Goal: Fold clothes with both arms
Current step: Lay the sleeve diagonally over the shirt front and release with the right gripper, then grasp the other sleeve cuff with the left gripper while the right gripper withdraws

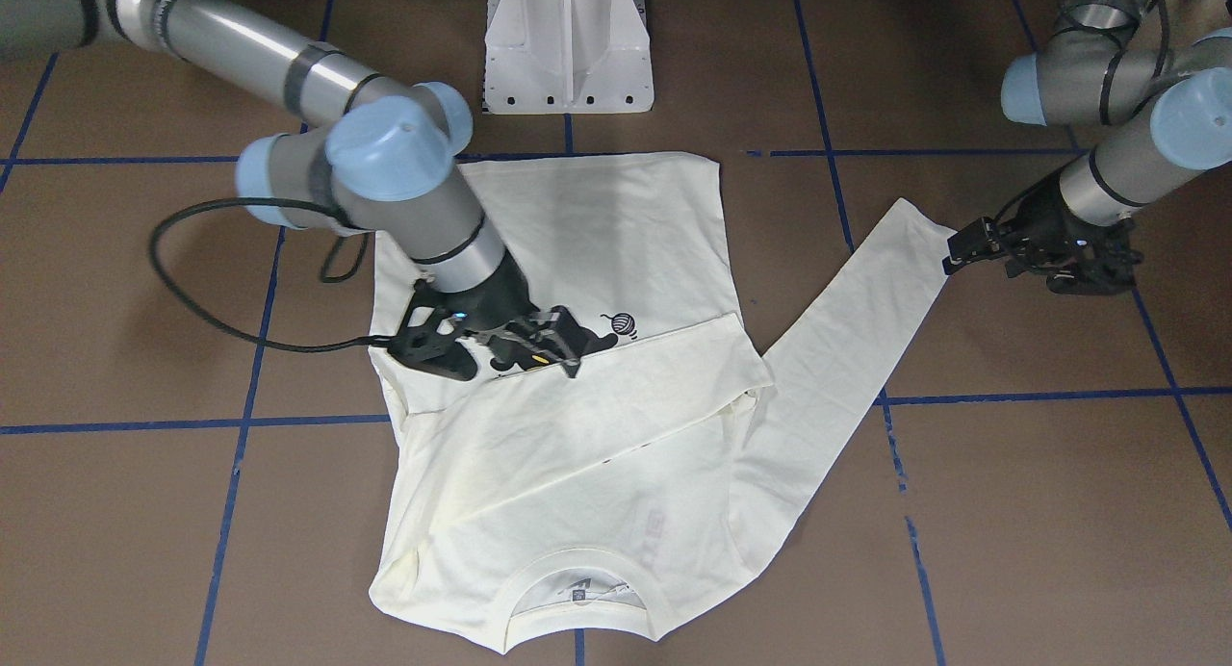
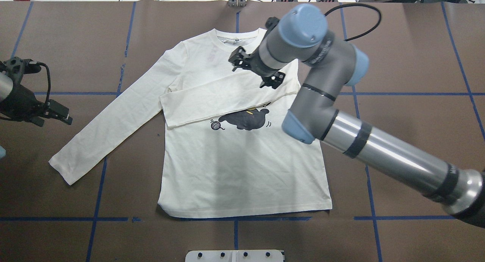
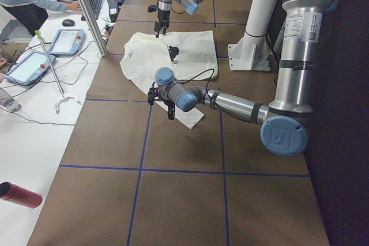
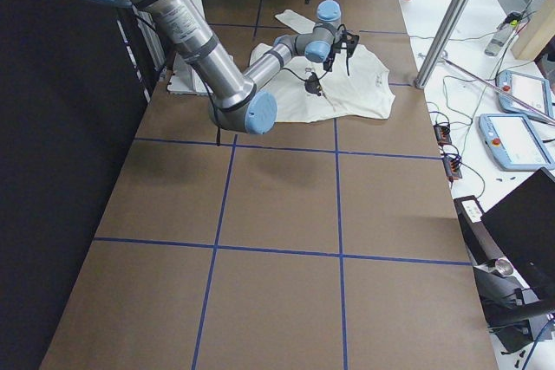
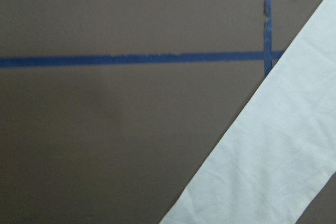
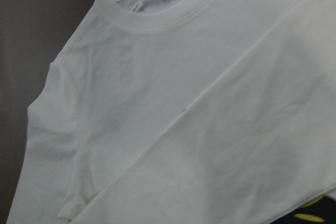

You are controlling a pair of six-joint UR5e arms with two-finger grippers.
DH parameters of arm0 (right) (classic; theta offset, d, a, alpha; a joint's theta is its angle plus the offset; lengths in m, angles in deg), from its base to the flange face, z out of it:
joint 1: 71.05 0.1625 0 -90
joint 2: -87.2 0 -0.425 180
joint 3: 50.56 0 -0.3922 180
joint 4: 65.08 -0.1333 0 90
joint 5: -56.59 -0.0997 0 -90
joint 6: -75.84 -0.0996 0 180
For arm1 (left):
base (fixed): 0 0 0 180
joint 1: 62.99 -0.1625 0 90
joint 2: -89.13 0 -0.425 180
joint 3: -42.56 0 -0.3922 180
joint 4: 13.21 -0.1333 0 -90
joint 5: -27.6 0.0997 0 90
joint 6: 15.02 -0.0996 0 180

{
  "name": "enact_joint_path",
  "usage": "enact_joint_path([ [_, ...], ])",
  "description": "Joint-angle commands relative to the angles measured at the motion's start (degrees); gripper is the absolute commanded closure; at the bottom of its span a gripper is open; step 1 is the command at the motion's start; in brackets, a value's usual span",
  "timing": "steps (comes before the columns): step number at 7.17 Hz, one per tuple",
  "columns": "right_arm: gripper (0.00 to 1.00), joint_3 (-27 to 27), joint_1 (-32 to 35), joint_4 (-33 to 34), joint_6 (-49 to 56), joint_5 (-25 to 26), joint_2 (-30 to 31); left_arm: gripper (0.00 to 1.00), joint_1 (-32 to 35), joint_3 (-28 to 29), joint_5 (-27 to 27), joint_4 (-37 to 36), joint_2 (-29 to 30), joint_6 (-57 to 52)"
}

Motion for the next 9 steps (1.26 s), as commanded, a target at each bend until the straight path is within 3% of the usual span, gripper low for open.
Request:
enact_joint_path([
  [1, 0.00, 9.1, 7.0, -0.1, 9.7, -8.0, 12.5, 0.10, -2.1, 0.7, 0.4, 4.1, -3.4, 2.1],
  [6, 0.00, 9.8, 6.9, -0.4, 10.2, -7.2, 13.0, 0.28, -5.8, 2.3, 1.3, 3.8, -3.6, 2.1],
  [9, 0.00, 11.4, 7.0, -0.5, 10.2, -7.2, 13.4, 0.32, -7.0, 2.3, 1.5, 3.8, -4.9, 2.1],
])
